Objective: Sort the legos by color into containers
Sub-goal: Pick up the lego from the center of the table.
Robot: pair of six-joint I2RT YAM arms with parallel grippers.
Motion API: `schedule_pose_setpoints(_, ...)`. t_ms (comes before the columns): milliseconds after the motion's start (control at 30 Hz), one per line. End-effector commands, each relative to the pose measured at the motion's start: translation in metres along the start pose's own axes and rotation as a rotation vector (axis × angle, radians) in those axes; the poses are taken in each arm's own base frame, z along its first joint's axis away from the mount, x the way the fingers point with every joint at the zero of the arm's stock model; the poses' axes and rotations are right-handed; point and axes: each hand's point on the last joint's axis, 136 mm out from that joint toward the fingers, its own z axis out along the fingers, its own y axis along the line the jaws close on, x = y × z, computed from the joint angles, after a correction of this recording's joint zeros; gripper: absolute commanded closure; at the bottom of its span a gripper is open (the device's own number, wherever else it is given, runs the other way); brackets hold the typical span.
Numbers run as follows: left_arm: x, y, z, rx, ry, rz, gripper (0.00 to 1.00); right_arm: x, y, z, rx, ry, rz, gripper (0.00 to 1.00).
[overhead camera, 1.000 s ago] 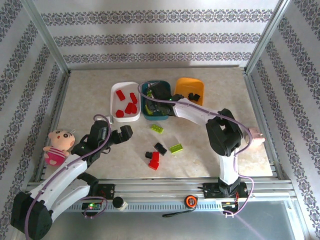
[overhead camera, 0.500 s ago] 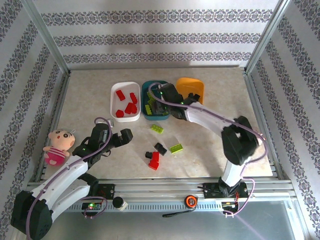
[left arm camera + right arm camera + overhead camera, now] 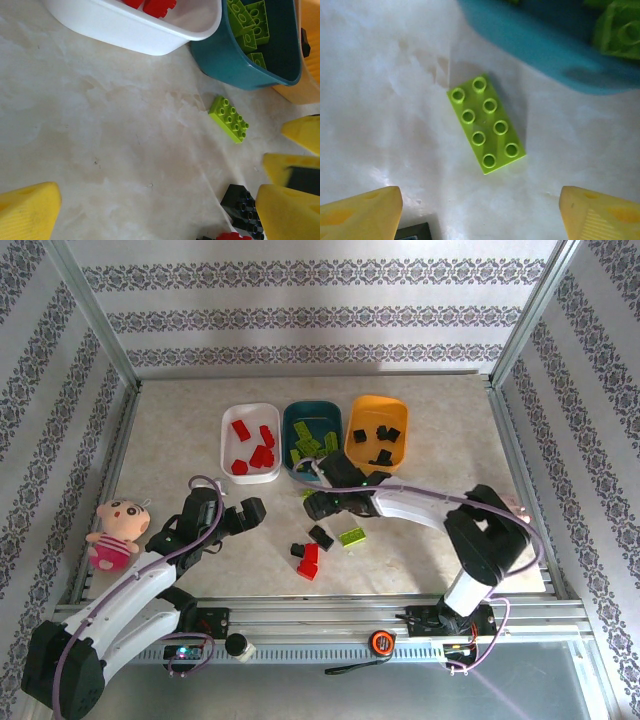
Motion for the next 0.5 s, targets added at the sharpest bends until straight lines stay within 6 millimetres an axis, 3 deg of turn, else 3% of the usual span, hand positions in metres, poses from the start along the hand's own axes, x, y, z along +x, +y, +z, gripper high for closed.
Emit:
schedule_pose_setpoints(0, 0.000, -0.003, -0.001, 0.018, -0.003, -0.010, 0.00, -0.019, 0.000, 0.011, 0.033, -0.036, -0.070, 0.17)
schedule_pose_setpoints(300, 0.001, 0.001, -0.002, 0.003, -0.004, -0.009, 0.00, -0.027, -0.013, 0.040, 0.175, -0.022, -0.170, 0.18)
schedule_pose_setpoints(467, 0.001, 0.002, -0.001, 0.000, -0.005, -0.008, 0.00, -0.015, -0.012, 0.051, 0.180, 0.030, -0.188, 0.26)
